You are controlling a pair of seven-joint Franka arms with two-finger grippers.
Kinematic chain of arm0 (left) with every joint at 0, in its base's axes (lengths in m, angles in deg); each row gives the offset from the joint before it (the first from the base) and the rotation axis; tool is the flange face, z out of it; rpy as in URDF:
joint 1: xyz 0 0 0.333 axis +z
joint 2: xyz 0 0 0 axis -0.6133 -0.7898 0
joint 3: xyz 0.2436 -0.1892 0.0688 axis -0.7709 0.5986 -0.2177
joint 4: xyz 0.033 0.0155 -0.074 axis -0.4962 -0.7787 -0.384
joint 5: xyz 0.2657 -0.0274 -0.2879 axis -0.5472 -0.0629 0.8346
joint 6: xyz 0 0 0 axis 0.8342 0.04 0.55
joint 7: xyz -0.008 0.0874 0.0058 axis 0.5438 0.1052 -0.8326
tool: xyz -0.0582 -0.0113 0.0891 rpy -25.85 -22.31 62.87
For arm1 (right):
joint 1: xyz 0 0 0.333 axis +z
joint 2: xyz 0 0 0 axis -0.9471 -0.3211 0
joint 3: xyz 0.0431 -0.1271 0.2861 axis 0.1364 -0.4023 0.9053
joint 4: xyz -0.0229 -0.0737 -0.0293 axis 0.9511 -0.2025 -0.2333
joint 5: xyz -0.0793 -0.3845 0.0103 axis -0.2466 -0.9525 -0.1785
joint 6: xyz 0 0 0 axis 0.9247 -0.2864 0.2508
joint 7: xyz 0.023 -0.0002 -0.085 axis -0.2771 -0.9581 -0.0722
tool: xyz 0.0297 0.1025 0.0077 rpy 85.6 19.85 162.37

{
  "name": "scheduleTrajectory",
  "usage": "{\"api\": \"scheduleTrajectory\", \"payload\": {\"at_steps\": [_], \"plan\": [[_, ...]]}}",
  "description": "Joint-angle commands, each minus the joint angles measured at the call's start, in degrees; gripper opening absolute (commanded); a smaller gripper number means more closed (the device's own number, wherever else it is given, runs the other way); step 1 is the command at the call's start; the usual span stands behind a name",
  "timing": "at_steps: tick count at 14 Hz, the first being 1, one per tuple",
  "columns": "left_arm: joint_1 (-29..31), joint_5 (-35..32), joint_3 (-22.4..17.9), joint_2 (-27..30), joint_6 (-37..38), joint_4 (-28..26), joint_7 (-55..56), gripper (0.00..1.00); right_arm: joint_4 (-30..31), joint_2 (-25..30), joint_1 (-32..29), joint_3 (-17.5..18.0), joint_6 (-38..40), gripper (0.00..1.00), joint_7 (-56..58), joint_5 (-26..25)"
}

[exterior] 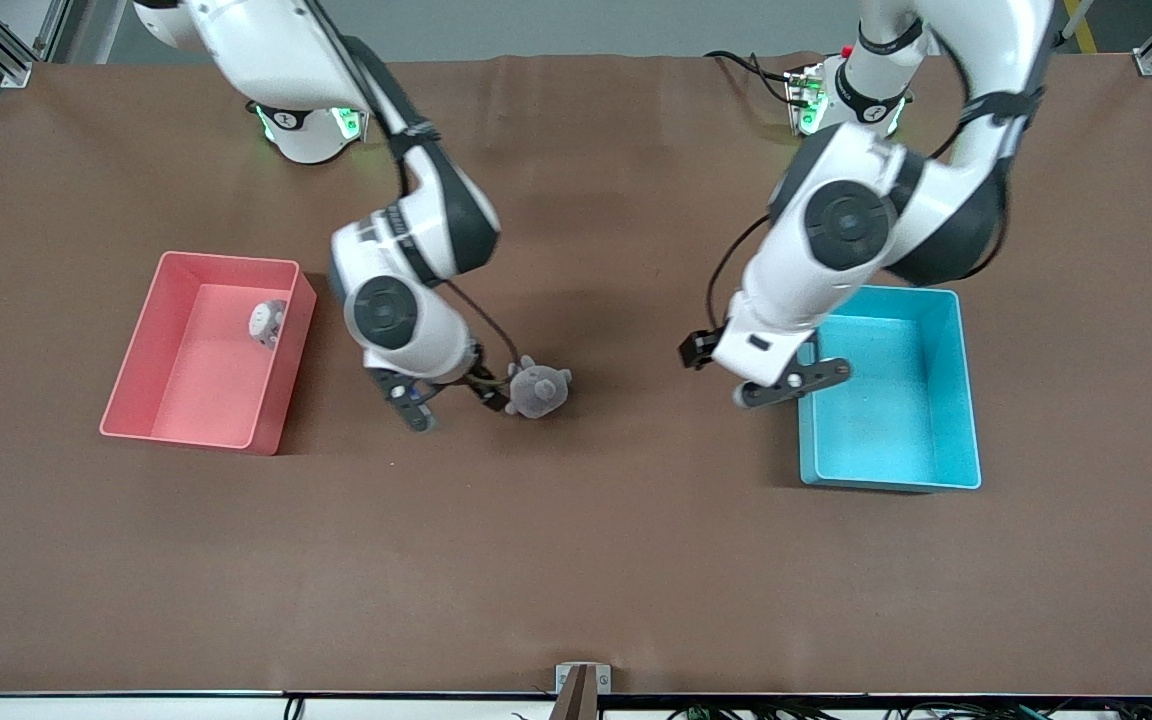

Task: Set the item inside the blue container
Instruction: 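Grasp the plush with the left gripper while the right gripper grasps Totoro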

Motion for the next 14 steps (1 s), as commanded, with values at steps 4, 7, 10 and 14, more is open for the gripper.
{"api": "scheduleTrajectory", "payload": {"at_steps": [4,7,10,14], "plan": [[-8.8,0.1,-0.7,-13.8,-10.2,10.3,17.9,1.0,14.2,14.1,-15.6,0.2,2.1,1.0,11.5,-3.8],[-12.2,-0.2,-1.2,-18.8,-19.4,12.2,23.5,1.0,16.2,15.3,-22.9,0.2,5.1,1.0,19.3,-4.2],[-13.8,0.0,-1.2,-22.2,-23.3,12.4,26.5,0.99,24.7,18.4,-27.4,0.3,1.2,1.0,22.4,-4.0],[-14.9,-0.1,-1.2,-25.1,-27.0,12.4,26.7,0.9,32.7,19.0,-31.2,0.4,-4.8,1.0,23.2,-3.1]]}}
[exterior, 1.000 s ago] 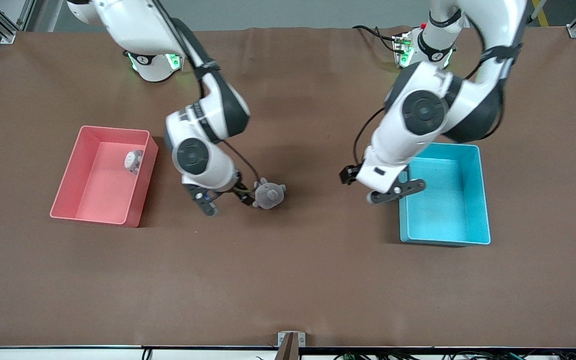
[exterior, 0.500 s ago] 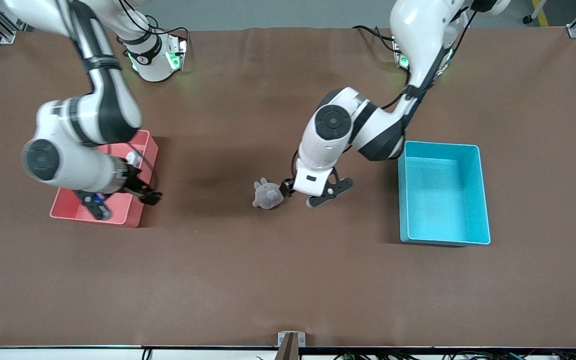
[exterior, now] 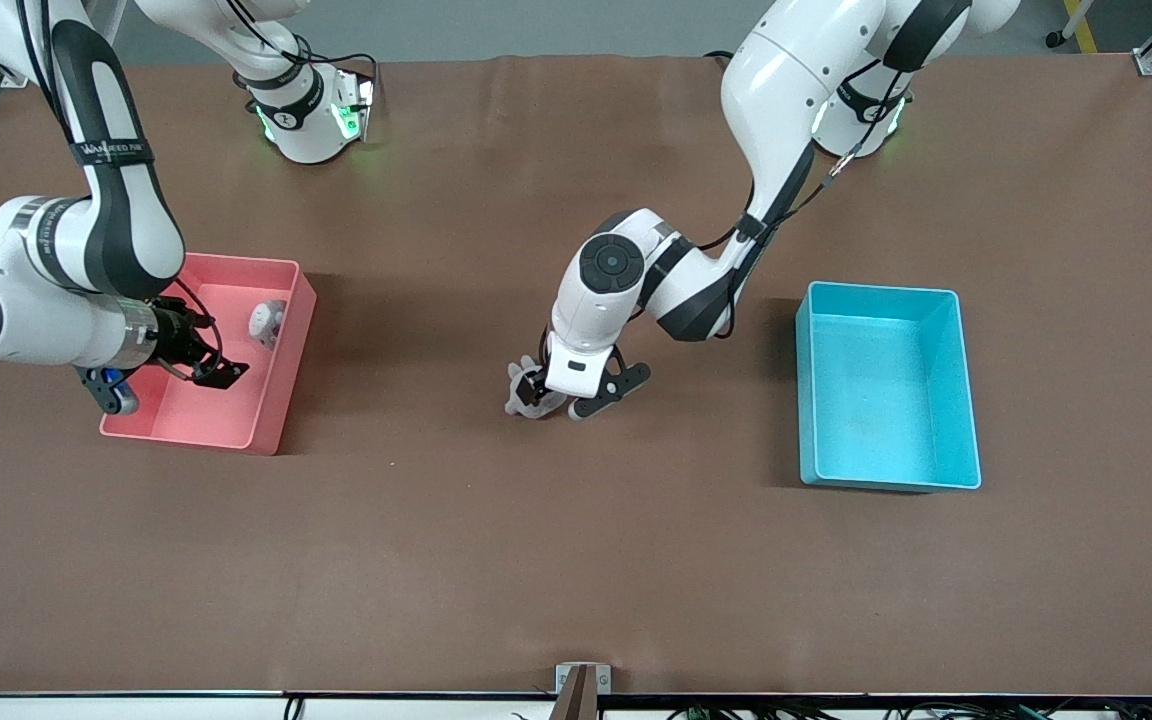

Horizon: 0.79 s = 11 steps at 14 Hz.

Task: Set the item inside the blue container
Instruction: 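Grasp the plush with the left gripper while the right gripper grasps Totoro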

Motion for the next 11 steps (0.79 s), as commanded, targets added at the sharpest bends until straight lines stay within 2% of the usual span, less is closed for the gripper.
{"api": "scheduleTrajectory", "payload": {"at_steps": [1,3,5,7,8,9,10,11], "plan": [[-1.7,-0.1,-0.8,-2.5,-3.5,1.8,1.6,0.88,5.2,2.3,-3.1,1.3,-1.9,1.0,2.2,2.4],[-1.8,-0.1,-0.8,-3.3,-4.8,1.7,2.0,0.83,5.7,0.0,-5.9,1.2,-1.9,1.0,7.6,7.8],[-1.9,-0.3,-0.8,-4.0,-5.1,1.4,1.5,0.73,5.7,-2.6,-7.1,1.2,-2.0,1.0,9.5,8.6],[-1.9,-0.5,-0.8,-4.0,-5.1,1.2,1.3,0.47,6.4,-3.4,-7.1,1.2,-2.3,1.0,9.5,9.4],[-1.9,-0.5,-0.8,-4.0,-5.1,1.2,1.0,0.25,6.4,-4.2,-7.1,1.2,-2.4,1.0,9.5,11.1],[-1.9,-0.9,-0.8,-3.9,-5.1,1.2,0.0,0.11,6.4,-5.1,-7.0,1.2,-2.5,1.0,9.5,12.7],[-1.8,-2.4,-0.7,-3.6,-5.1,1.2,-1.2,0.01,6.3,-6.1,-6.8,1.2,-2.6,1.0,9.5,14.2],[-1.5,-3.1,-0.8,-3.0,-4.4,1.1,-1.3,0.01,6.3,-6.4,-6.7,1.3,-2.6,1.0,9.5,15.3]]}}
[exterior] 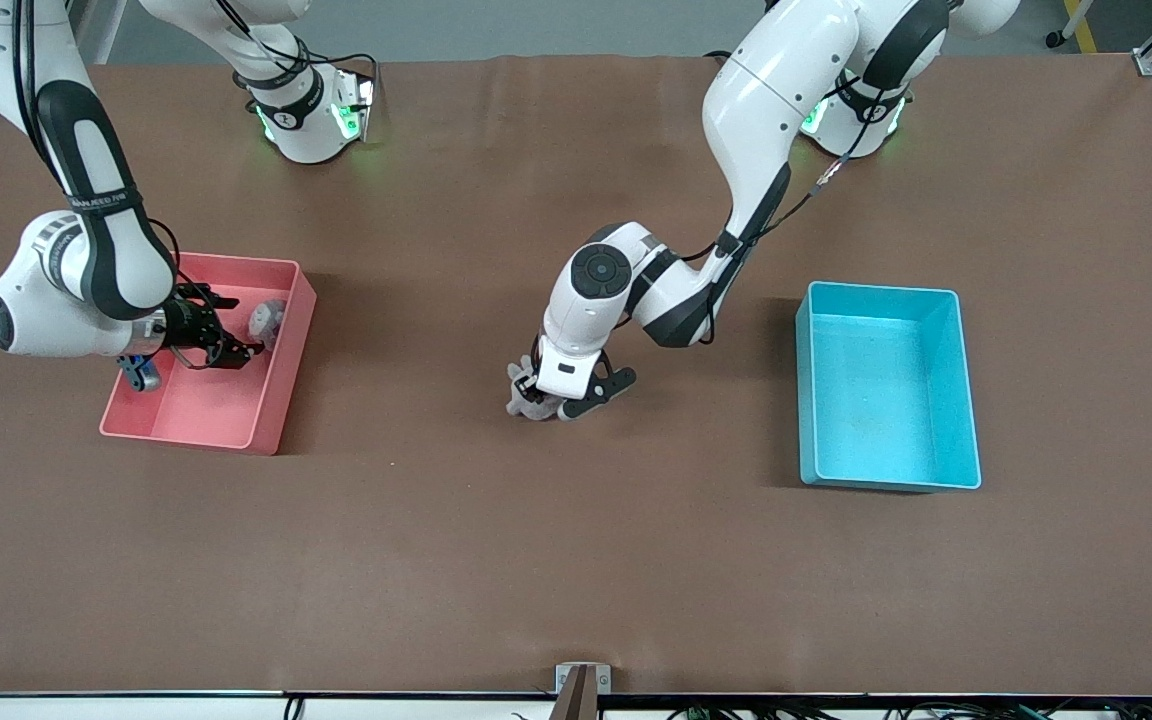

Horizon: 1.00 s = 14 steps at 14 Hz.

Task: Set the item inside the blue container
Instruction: 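Carry the plush into the cyan tray while the right gripper lifts Totoro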

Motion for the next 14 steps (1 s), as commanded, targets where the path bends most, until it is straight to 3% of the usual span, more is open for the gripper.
{"api": "scheduleTrajectory", "payload": {"at_steps": [1,4,7,11,14], "plan": [[0.0,-2.4,-0.6,1.5,2.2,0.5,-0.8,0.0,0.9,-0.9,-0.2,0.7,-0.6,1.0,0.8,3.1],[3.3,-6.7,-0.5,8.7,12.9,0.4,-2.1,0.0,1.0,-1.6,0.3,0.7,-0.1,1.0,0.8,3.1],[8.5,-7.0,-0.4,18.1,19.7,-3.0,-13.0,0.01,1.0,-1.7,0.3,0.6,0.0,0.97,1.1,3.0],[18.7,-6.5,0.1,31.0,20.5,-15.2,-33.8,0.02,0.9,-1.7,0.1,0.6,0.6,0.57,4.0,2.9],[26.8,-4.8,0.2,36.0,25.9,-20.2,-50.1,0.02,0.4,-1.7,0.0,0.6,2.0,0.26,4.5,2.7]]}}
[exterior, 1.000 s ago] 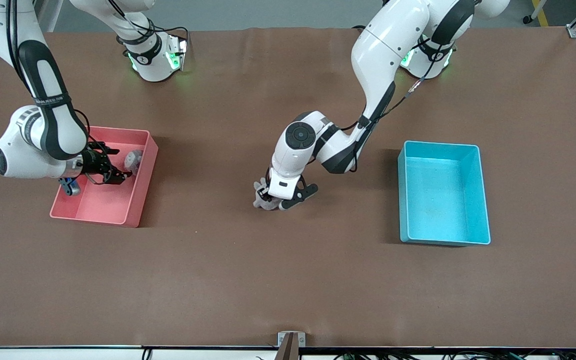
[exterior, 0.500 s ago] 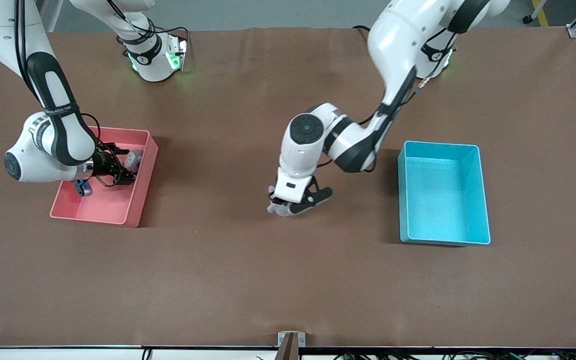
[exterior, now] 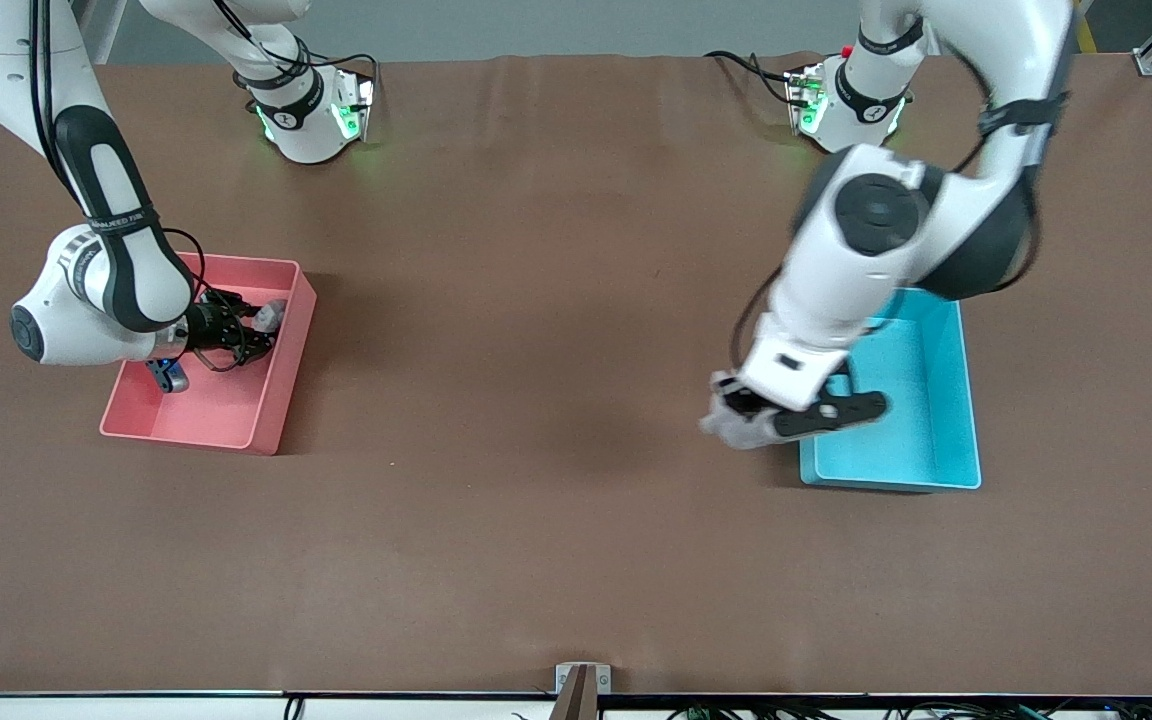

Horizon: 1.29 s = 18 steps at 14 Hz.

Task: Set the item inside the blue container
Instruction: 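Carry the plush into the cyan tray while the right gripper lifts Totoro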

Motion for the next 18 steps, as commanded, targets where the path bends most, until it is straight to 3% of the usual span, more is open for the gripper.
{"api": "scheduleTrajectory", "payload": {"at_steps": [1,4,8,11,12,13,16,17,18], "plan": [[5.7,1.1,0.7,5.5,5.1,-6.6,-12.0,0.02,0.2,0.7,0.0,0.0,0.7,0.19,1.5,1.1],[12.2,1.1,0.7,8.1,8.2,-10.5,-20.2,0.04,-3.1,0.8,-0.3,-0.2,3.1,0.08,1.5,-1.4],[17.0,1.0,0.7,8.9,3.3,-18.8,-22.1,0.04,-17.6,0.7,-2.2,-0.2,17.2,0.06,0.9,-10.9],[17.0,1.1,0.7,8.6,-3.2,-25.1,-22.1,0.07,-25.0,0.7,-0.8,0.1,22.8,0.05,-4.6,-11.8],[17.0,1.1,0.7,8.4,-5.1,-26.8,-22.1,0.1,-26.7,0.7,0.7,0.3,23.5,0.05,-7.8,-11.7],[17.0,1.1,0.7,7.6,-5.4,-27.5,-22.1,0.19,-27.7,1.0,4.0,0.3,23.7,0.05,-11.2,-11.8],[17.2,1.0,0.7,5.8,-5.7,-28.9,-22.1,0.25,-29.4,1.4,12.1,0.2,22.1,0.05,-17.3,-11.3],[17.1,1.0,0.7,5.6,-5.7,-29.1,-22.1,0.44,-29.3,1.4,14.9,0.3,19.8,0.05,-20.4,-11.1],[17.2,1.0,0.7,5.6,-5.7,-29.2,-22.2,0.74,-29.2,1.3,18.5,0.3,17.5,0.05,-24.6,-11.1]]}}
